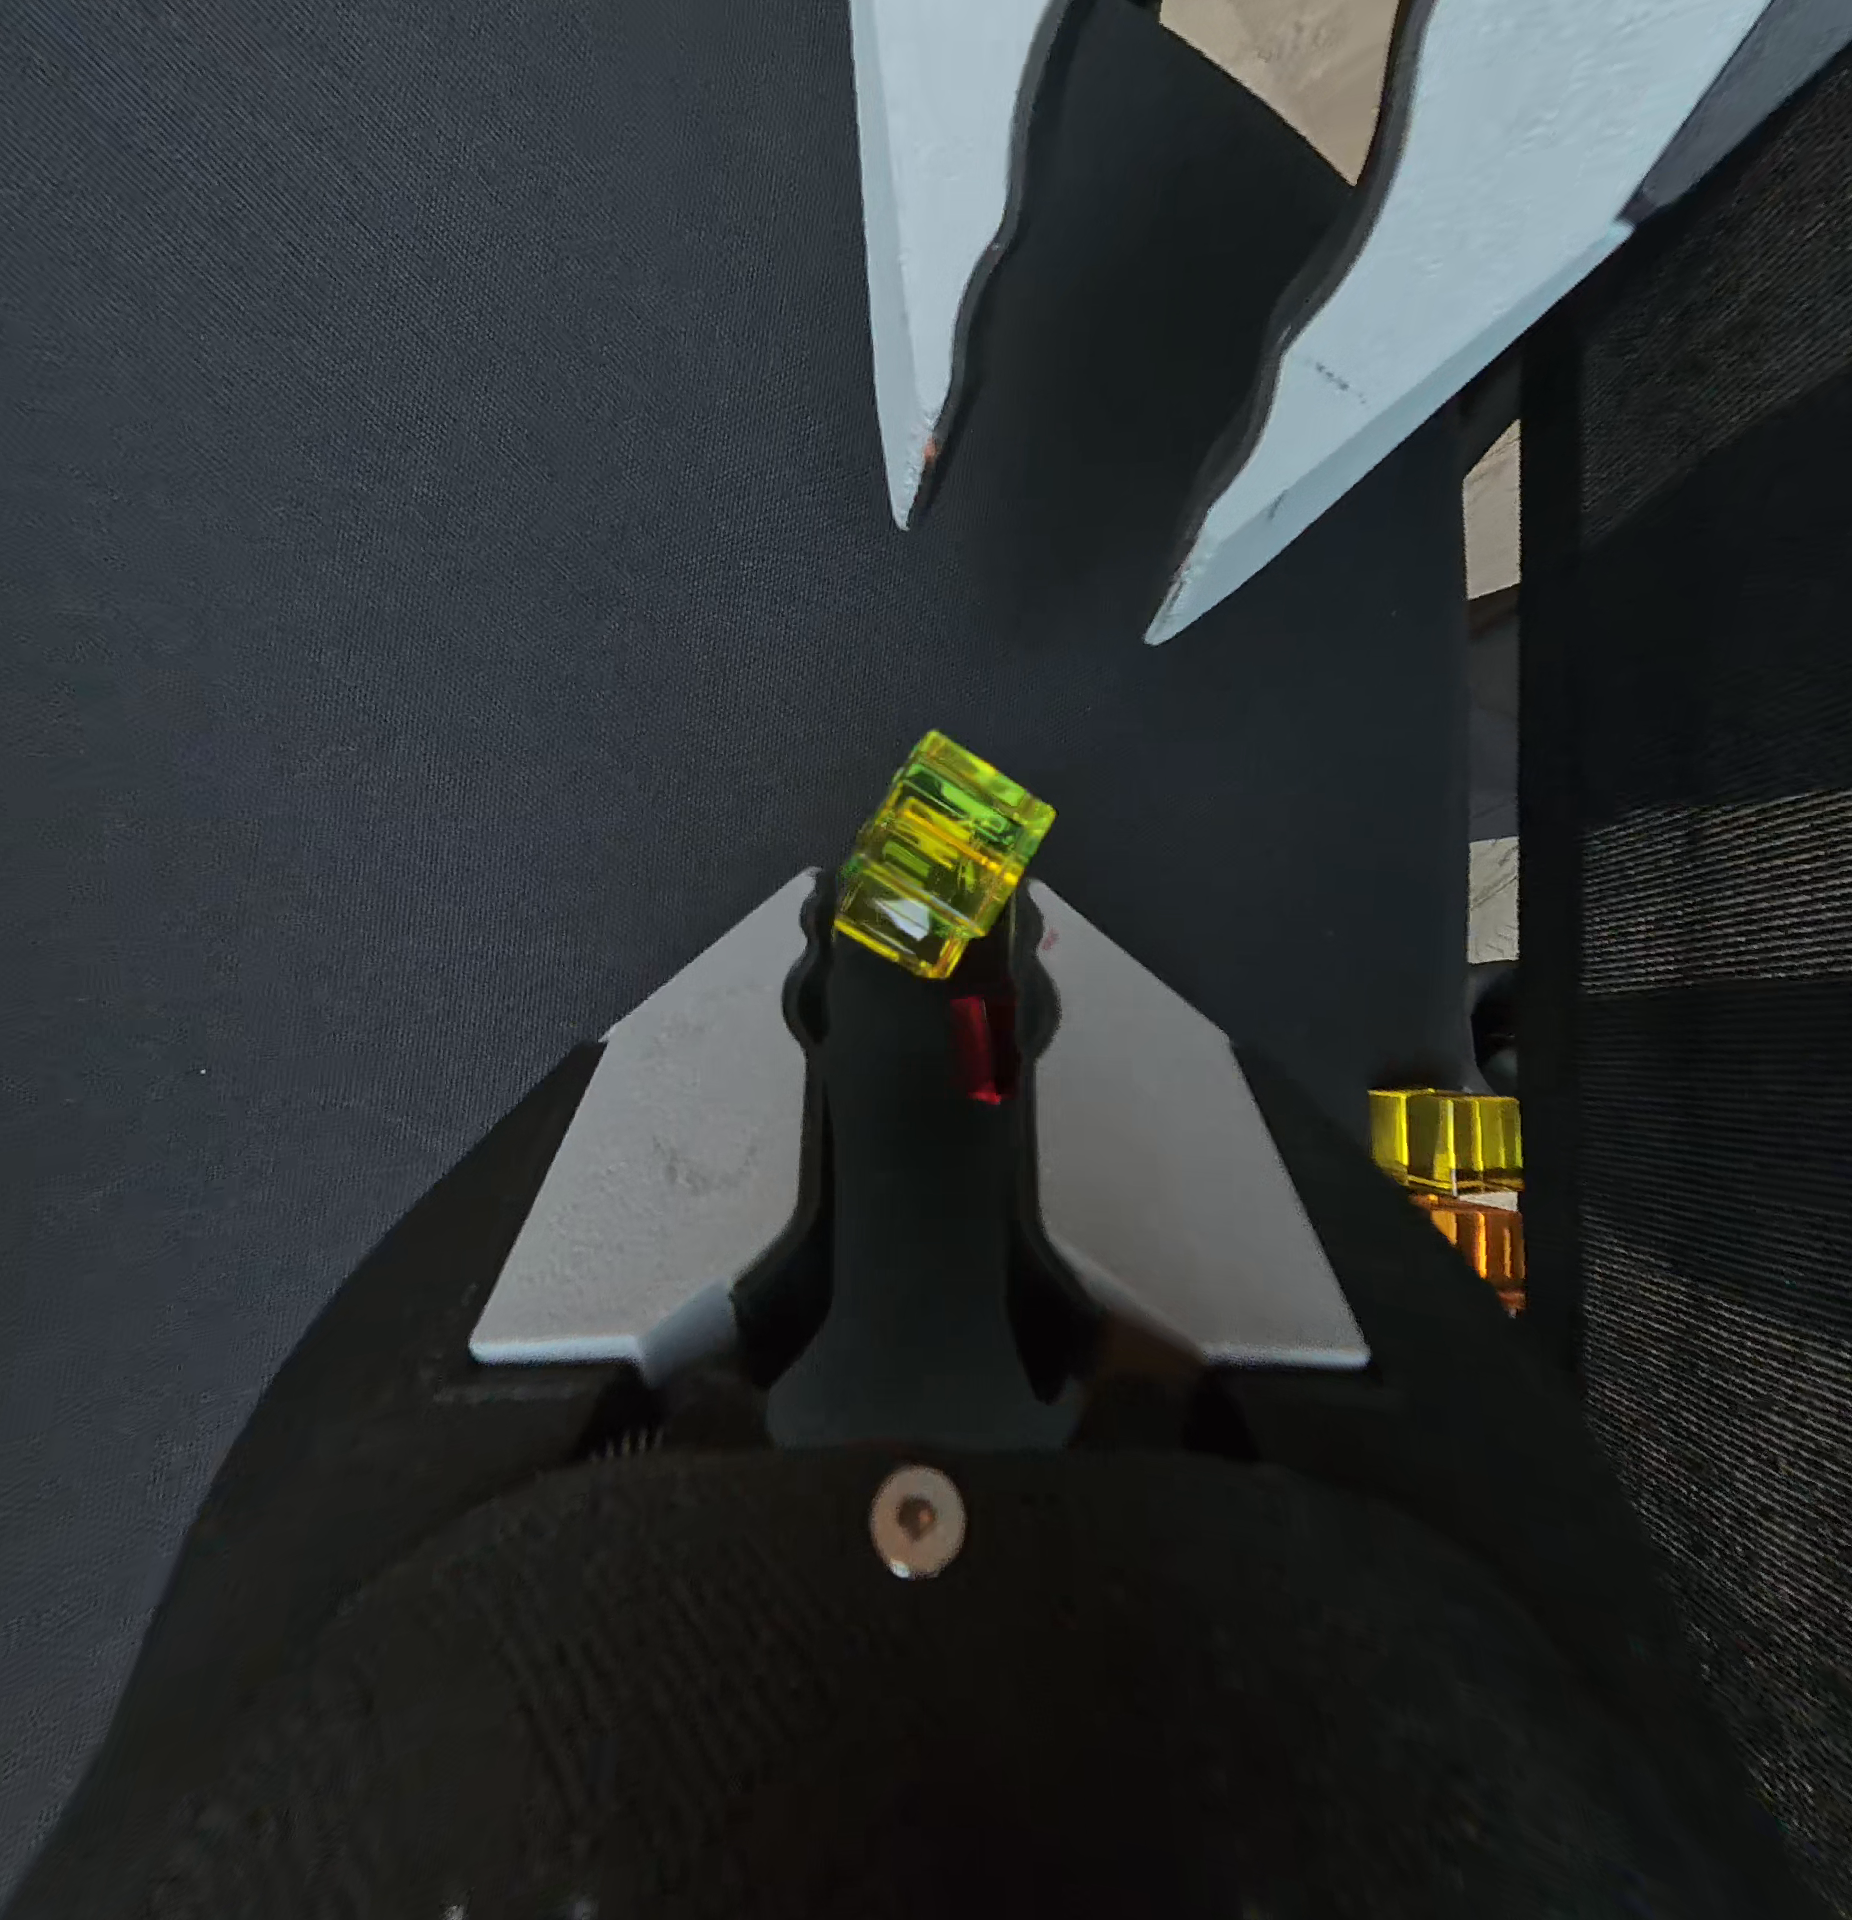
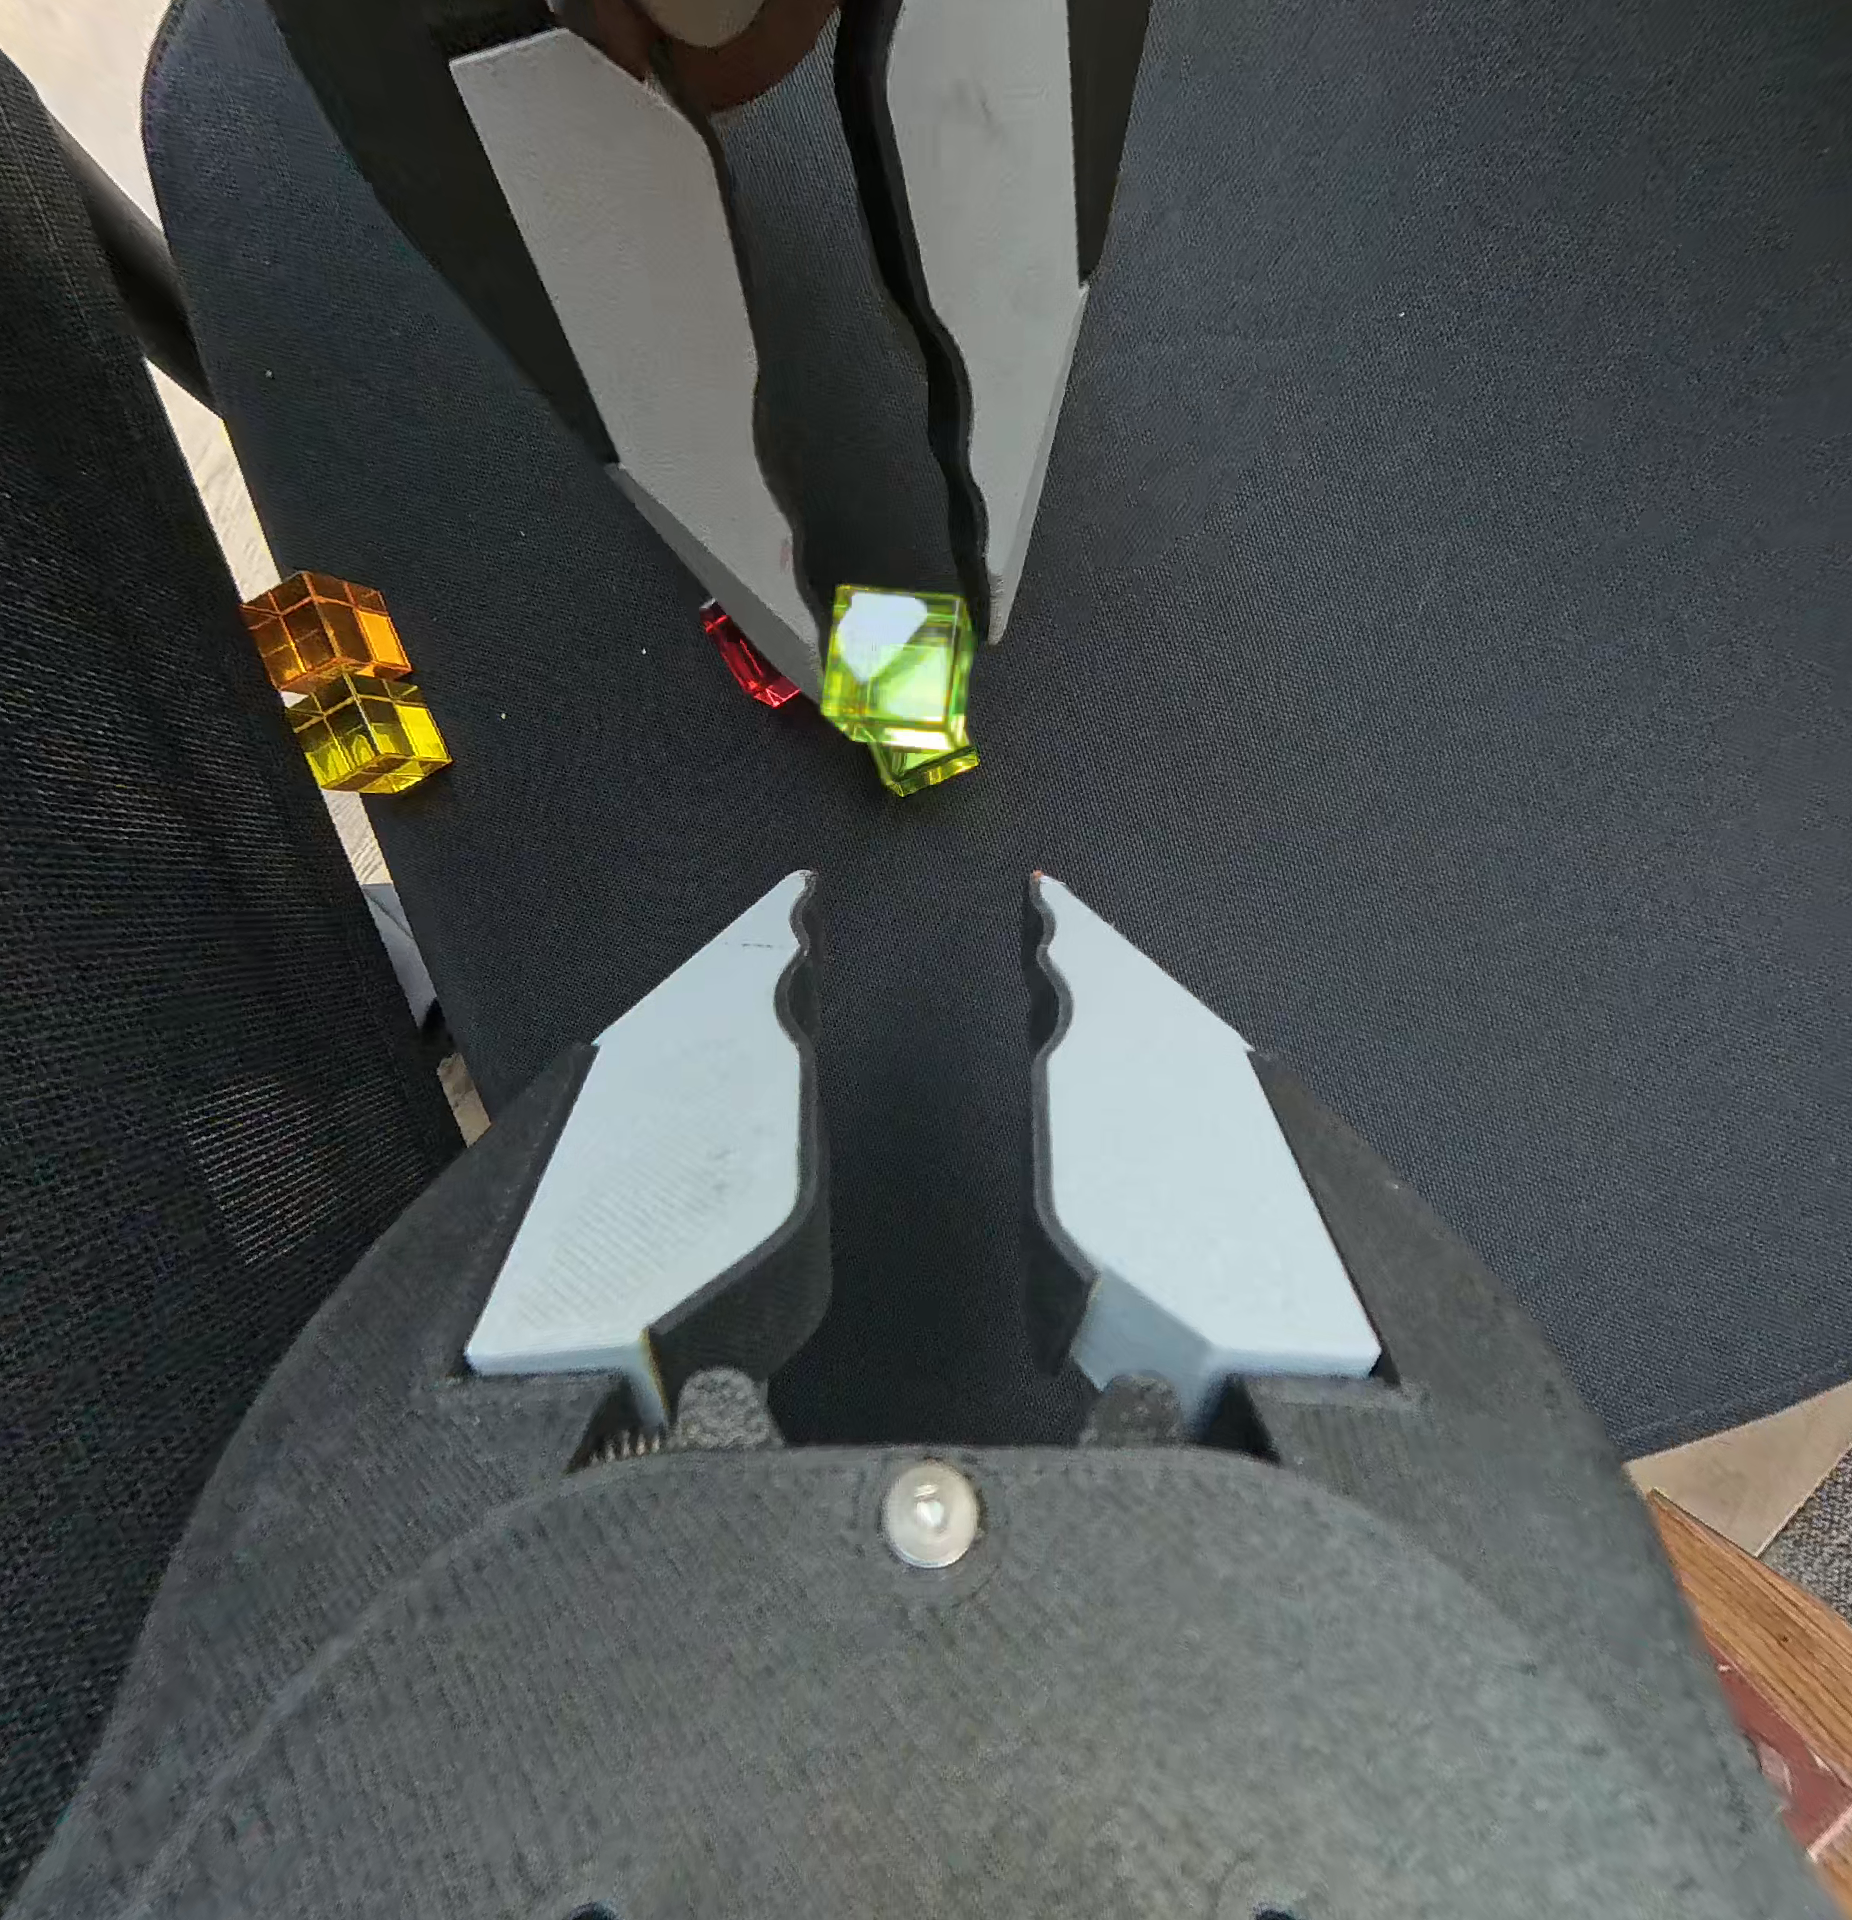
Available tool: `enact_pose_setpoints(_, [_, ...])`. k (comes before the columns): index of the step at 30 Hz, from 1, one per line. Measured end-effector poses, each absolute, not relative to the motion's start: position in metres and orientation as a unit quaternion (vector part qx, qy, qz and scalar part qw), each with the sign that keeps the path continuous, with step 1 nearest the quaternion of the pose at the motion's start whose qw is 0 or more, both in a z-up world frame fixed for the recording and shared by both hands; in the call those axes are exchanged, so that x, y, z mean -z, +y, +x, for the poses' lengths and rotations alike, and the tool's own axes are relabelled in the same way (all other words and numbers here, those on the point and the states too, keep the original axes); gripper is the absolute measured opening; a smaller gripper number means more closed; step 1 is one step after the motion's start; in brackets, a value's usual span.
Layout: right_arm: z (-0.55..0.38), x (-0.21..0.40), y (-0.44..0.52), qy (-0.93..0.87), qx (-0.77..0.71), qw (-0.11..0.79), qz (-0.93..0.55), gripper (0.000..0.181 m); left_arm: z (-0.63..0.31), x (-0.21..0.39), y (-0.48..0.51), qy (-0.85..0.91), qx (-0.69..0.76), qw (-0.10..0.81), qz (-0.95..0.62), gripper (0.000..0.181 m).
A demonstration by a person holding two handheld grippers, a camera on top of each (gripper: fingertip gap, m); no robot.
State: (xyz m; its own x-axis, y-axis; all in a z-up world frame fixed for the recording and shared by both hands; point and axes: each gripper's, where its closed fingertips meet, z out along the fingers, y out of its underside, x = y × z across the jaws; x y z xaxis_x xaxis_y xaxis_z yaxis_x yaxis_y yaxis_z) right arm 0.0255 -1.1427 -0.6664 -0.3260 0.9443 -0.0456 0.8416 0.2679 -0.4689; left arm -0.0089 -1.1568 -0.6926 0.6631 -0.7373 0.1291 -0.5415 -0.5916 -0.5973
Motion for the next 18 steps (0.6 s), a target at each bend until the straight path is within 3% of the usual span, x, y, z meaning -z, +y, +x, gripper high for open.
enact_pose_setpoints(12, [0.028, 0.669, -1.143, -0.786, -0.209, 0.118, -0.569, 0.037, -0.014, 0.688, -1.162, 0.348, 0.184, 0.272, -0.878, 0.059])
enact_pose_setpoints(15, [0.028, 0.669, -1.144, -0.786, -0.21, 0.118, -0.569, 0.037, -0.025, 0.69, -1.169, 0.315, 0.178, 0.256, -0.896, 0.08])
enact_pose_setpoints(18, [0.026, 0.668, -1.144, -0.785, -0.212, 0.119, -0.57, 0.036, -0.016, 0.695, -1.187, 0.285, 0.224, 0.229, -0.903, 0.067])
